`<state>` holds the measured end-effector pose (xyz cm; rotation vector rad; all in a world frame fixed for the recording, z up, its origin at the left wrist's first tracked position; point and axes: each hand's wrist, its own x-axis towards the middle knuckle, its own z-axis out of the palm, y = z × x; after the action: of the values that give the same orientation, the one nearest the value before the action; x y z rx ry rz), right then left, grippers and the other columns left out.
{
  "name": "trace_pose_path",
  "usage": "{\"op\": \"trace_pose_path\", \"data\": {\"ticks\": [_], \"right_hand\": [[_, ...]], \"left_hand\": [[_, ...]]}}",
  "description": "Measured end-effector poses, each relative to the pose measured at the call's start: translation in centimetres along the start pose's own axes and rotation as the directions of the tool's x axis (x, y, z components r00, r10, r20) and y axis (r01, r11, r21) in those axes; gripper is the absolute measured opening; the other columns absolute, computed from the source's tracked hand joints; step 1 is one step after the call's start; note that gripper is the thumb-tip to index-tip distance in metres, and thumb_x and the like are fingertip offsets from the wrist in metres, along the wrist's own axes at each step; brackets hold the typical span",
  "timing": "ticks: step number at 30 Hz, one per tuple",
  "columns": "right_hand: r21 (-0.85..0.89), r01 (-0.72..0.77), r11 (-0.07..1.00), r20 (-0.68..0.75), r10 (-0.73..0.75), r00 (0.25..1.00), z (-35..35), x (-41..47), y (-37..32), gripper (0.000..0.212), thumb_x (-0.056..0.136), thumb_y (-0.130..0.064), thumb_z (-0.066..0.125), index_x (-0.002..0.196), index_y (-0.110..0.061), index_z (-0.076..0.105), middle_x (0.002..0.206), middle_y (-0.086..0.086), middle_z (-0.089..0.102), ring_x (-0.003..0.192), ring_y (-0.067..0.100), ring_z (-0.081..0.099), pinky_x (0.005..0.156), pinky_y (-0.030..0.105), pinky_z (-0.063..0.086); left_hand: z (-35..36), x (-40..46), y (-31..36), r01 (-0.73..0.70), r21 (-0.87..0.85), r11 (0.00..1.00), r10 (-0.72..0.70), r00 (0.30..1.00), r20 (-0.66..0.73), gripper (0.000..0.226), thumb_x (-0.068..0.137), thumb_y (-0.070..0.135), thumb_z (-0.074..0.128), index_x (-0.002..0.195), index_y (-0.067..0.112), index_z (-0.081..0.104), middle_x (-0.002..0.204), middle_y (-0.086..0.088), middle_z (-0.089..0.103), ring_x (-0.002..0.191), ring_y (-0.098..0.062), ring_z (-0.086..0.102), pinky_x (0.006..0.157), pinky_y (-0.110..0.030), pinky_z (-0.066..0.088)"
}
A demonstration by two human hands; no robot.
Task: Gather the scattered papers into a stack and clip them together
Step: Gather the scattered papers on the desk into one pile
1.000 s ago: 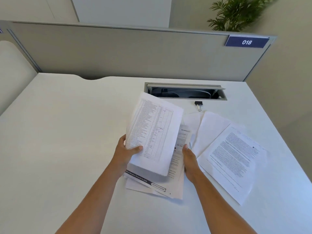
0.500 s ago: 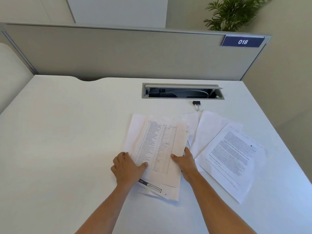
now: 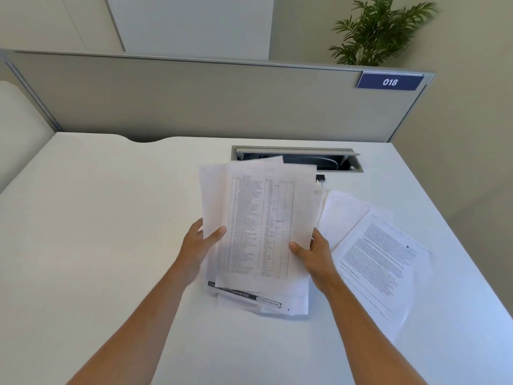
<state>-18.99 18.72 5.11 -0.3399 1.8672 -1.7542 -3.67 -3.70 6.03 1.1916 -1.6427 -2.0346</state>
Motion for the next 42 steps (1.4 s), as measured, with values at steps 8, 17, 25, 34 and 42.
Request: {"op": "trace_pose_path", "data": {"ticks": [8, 17, 25, 34, 42], "right_hand": [[0.037, 0.253, 0.967, -0.058, -0.251, 0.966, -1.2, 0.5, -7.4, 0.032, 0.087, 0.003, 0.068, 0.109, -0.019, 0.064, 0.106, 0.0, 0.074, 0.1, 0.018, 0.071, 0.084, 0.033, 0.057], [-0.083, 0.284, 0.955, -0.066, -0.29, 0.955, -0.4, 0.3, -6.6, 0.053, 0.071, -0.012, 0.075, 0.122, -0.01, 0.059, 0.117, 0.007, 0.07, 0.109, 0.022, 0.066, 0.089, 0.038, 0.056], [-0.093, 0.243, 0.965, -0.167, -0.256, 0.952, 2.2, -1.0, -5.1, 0.031, 0.072, -0.004, 0.065, 0.1, -0.017, 0.066, 0.093, 0.0, 0.071, 0.088, 0.017, 0.067, 0.068, 0.02, 0.055], [-0.17, 0.293, 0.941, -0.117, -0.314, 0.942, 1.1, -1.0, -6.6, 0.051, 0.078, 0.001, 0.069, 0.122, -0.019, 0.052, 0.109, -0.004, 0.064, 0.103, 0.008, 0.062, 0.074, 0.017, 0.056], [-0.164, 0.242, 0.956, -0.144, -0.265, 0.953, 1.9, -2.1, -4.2, 0.052, 0.079, 0.008, 0.058, 0.124, -0.018, 0.05, 0.111, -0.005, 0.063, 0.109, 0.012, 0.059, 0.077, 0.013, 0.052]], "left_hand": [[1.9, -0.6, 6.6, -0.437, -0.067, 0.897, 0.439, 0.899, 0.018, 0.055, 0.076, 0.004, 0.079, 0.119, 0.018, 0.049, 0.112, -0.008, 0.07, 0.099, -0.018, 0.07, 0.083, -0.03, 0.057], [3.5, -2.0, 5.2, -0.543, -0.006, 0.84, 0.542, 0.84, -0.022, 0.057, 0.065, 0.007, 0.086, 0.102, 0.027, 0.048, 0.106, 0.002, 0.062, 0.098, -0.006, 0.065, 0.08, -0.027, 0.055], [5.4, -2.9, 2.9, -0.523, 0.178, 0.834, 0.545, 0.831, -0.11, 0.042, 0.078, -0.002, 0.075, 0.105, 0.016, 0.048, 0.098, 0.007, 0.059, 0.089, 0.002, 0.059, 0.071, -0.008, 0.049], [5.3, -3.9, 4.7, -0.591, 0.147, 0.793, 0.609, 0.777, -0.16, 0.047, 0.077, -0.009, 0.07, 0.104, 0.02, 0.044, 0.097, 0.012, 0.053, 0.085, 0.009, 0.056, 0.071, -0.009, 0.048], [5.8, -3.6, 2.5, -0.454, 0.087, 0.887, 0.462, 0.88, -0.114, 0.048, 0.075, -0.013, 0.061, 0.115, 0.012, 0.053, 0.101, 0.003, 0.064, 0.092, -0.005, 0.061, 0.071, -0.01, 0.049]]}}
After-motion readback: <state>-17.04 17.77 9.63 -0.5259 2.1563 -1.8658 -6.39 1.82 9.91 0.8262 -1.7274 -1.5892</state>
